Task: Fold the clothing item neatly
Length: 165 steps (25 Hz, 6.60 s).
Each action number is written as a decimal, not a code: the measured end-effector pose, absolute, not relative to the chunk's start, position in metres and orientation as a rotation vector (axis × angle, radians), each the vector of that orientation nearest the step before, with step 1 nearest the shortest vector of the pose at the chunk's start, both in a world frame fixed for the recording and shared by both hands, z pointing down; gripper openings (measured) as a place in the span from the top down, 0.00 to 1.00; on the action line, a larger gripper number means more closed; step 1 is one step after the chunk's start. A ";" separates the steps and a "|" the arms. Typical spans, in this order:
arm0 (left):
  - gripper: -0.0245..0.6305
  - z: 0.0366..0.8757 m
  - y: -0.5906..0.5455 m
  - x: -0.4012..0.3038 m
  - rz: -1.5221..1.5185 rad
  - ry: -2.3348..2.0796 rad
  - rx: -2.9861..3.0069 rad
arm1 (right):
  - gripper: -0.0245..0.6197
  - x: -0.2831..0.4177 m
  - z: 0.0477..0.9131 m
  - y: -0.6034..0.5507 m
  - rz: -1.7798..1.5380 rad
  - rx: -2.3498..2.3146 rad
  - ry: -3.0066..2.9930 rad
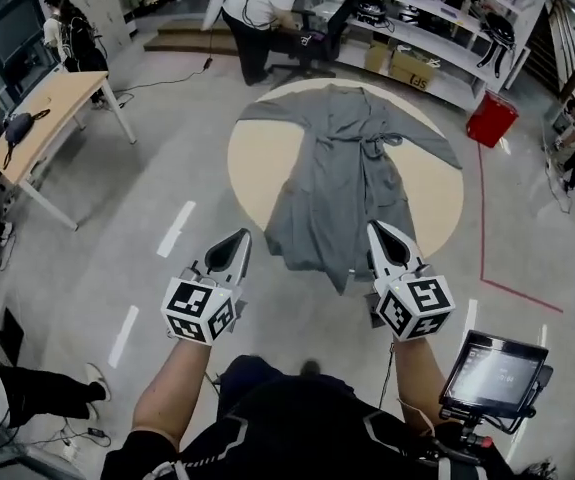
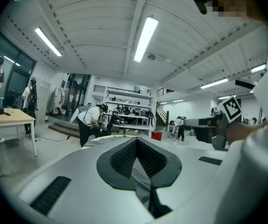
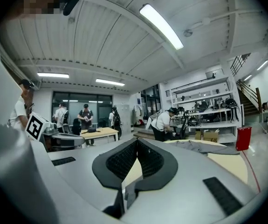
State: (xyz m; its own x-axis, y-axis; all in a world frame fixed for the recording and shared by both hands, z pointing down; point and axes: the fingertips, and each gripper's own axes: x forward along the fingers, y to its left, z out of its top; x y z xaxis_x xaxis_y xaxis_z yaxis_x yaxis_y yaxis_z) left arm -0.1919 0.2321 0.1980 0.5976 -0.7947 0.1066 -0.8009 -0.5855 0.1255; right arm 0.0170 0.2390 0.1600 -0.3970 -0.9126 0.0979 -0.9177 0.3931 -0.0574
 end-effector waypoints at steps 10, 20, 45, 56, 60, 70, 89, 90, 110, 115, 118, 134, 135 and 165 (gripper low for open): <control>0.96 0.199 0.046 -0.293 0.036 -1.256 2.689 | 0.95 -0.084 0.158 0.068 0.168 1.818 -2.491; 0.96 0.349 -0.180 -0.366 0.045 -1.420 2.251 | 0.95 -0.127 0.193 -0.104 0.205 1.601 -2.506; 0.62 0.665 -0.405 -0.327 -0.485 -0.420 1.490 | 0.95 -0.155 0.338 -0.299 0.209 1.544 -2.238; 0.85 0.678 -0.418 -0.300 -0.634 -0.279 1.215 | 0.95 -0.171 0.345 -0.299 0.234 1.514 -2.297; 0.95 0.667 -0.428 -0.315 -0.686 -0.306 1.238 | 0.95 -0.171 0.339 -0.297 0.209 1.515 -2.286; 0.95 0.599 -0.450 -0.386 -0.786 -0.425 1.332 | 0.95 -0.150 0.305 -0.279 0.155 1.591 -2.256; 0.95 0.332 -0.458 -0.308 -0.446 -0.702 2.028 | 0.95 0.123 0.230 -0.108 0.169 1.891 -2.262; 0.95 0.316 -0.463 -0.296 -0.441 -0.726 2.065 | 0.95 0.140 0.232 -0.099 0.176 1.896 -2.251; 0.95 0.392 -0.428 0.337 0.466 -0.388 2.336 | 0.95 0.484 0.355 -0.065 0.548 1.969 -2.289; 0.88 0.474 -0.412 0.407 0.740 -0.410 2.287 | 0.95 0.529 0.397 -0.066 0.674 1.972 -2.298; 0.56 0.479 -0.378 0.417 0.820 -0.280 2.274 | 0.95 0.524 0.406 -0.059 0.718 1.963 -2.298; 0.53 0.494 -0.394 0.264 0.784 -0.591 2.061 | 0.95 0.522 0.416 -0.044 0.757 1.938 -2.293; 0.53 0.498 -0.390 0.266 0.806 -0.583 2.059 | 0.95 0.523 0.417 -0.042 0.759 1.940 -2.287; 0.59 0.406 -0.355 0.372 0.337 -0.304 2.259 | 0.95 0.610 0.461 -0.091 1.021 2.222 -2.226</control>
